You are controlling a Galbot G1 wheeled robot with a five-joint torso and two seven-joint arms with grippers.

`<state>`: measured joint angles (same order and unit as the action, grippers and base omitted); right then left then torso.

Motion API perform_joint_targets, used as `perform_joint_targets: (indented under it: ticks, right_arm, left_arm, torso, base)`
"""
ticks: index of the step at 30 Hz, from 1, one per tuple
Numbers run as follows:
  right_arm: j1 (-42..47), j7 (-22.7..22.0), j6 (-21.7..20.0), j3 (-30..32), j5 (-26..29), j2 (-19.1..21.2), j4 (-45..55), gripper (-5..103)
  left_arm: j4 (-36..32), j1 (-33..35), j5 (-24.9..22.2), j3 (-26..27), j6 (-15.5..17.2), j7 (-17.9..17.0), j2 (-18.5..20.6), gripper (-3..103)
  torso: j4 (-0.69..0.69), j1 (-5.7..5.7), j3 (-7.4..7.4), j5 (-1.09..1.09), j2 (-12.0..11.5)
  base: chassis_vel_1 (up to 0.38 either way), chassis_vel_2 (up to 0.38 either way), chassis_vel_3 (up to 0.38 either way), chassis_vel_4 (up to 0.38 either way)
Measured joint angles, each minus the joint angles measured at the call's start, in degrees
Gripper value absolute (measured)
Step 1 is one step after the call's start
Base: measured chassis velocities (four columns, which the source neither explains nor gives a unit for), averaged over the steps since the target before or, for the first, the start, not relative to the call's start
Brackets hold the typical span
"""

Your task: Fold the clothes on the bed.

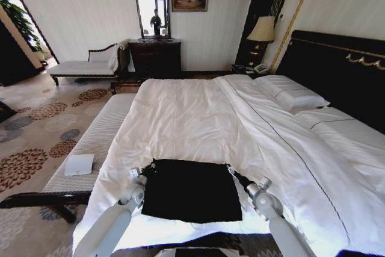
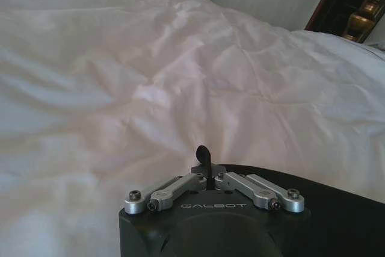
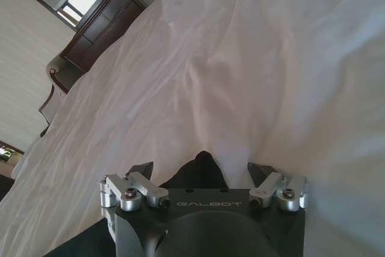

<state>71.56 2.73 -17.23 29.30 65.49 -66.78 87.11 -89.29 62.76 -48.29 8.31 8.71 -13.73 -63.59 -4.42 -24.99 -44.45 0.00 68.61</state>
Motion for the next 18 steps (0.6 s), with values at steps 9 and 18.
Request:
perform_joint_targets:
  ticks: [9,18]
  right_arm:
    - [-0.3,0.6,-0.1,-1.1,-1.0,-0.2,-1.3,57]
    - [-0.3,0.6,0.0,-1.2,-1.1,0.5,-0.7,24]
  left_arm:
    - [-0.3,-0.5,0.0,-0.3,0.1,-0.4,-0.1,1]
    - [-0.6,-0.4,0.1,-0.3,0.2,-0.5,-0.3,1]
  torso:
    - [-0.01,0.0,0.0,0.0,0.0]
    - [0.0,0.0,0.0,0.01,0.0]
  base:
    - [0.0,0.0,0.0,0.0]
    - [0.0,0.0,0.0,0.0]
